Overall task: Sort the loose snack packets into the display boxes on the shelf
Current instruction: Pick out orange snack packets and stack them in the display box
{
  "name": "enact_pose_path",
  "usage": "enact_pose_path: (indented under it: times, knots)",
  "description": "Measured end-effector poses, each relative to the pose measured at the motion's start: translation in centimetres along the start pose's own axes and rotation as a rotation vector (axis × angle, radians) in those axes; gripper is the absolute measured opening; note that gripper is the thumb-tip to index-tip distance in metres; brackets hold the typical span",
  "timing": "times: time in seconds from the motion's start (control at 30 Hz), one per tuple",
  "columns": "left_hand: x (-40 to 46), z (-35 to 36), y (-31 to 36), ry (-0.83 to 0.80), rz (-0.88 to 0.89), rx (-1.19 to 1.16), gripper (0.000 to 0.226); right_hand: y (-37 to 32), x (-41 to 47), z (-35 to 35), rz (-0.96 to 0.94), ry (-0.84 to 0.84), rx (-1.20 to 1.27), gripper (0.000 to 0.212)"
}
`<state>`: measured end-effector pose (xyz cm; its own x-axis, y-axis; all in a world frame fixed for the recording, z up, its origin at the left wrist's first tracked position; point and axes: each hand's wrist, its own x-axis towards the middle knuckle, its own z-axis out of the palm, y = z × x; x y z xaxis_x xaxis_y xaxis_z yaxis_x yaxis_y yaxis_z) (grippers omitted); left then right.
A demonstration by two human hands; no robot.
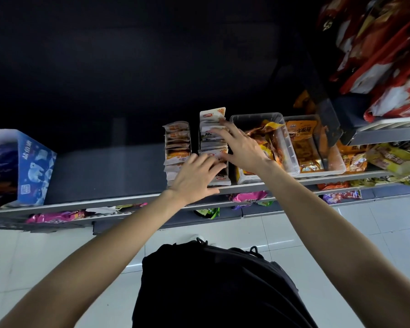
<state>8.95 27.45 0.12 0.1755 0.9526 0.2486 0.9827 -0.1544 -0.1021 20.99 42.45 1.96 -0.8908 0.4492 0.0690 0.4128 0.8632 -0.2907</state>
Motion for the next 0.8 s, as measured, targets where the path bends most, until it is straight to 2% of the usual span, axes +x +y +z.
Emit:
enact_pose_path:
  times: [0.03,0.1,0.13,0.3,0.37,0.5,0.63,0.7,0.8]
  knots:
    - [0.0,0.2,0.4,-0.066,-0.02,0.047,0.067,0.0,0.0,0.0,0.005,-0.003,0.004,0.066]
    - [0.5,0.3,0.8,-0.101,-0.034,0.068,0.045,0.1,0.1,-0.1,0.013,-0.01,0.017,0.067]
    - [0.8,0.0,0.7,-0.094,-0.039,0.034,0.032,0.1,0.1,-0.2,0.012,-0.018,0.03,0.069]
    - [1.9,-0.6,-1.8,0.032,-0.28,-0.218,0.014,0.1,-0.5,-0.9,0.006,0.019,0.097,0.071]
    - [2.4,-0.7,-2.1,0.068,-0.309,-0.247,0.011,-0.1,-1.0,-1.3,0.028,0.06,0.102,0.067]
    - [2.2,-0.5,-1.5,0.045,-0.268,-0.244,0.018,-1.1,-2.1,-1.8,0.002,0.133,0.107,0.047]
    - [1.9,-0.9,-1.8,0.104,-0.253,-0.236,0.017,-2.3,-4.5,-1.5,-0.114,0.389,-0.02,0.013]
    - [1.9,-1.1,-1.9,0.119,-0.271,-0.251,0.021,-3.4,-5.8,0.1,-0.131,0.312,-0.106,0.009]
    - [2.1,-1.0,-1.9,0.127,-0.27,-0.27,0.024,-4.8,-5.8,2.7,0.018,0.042,-0.23,0.024]
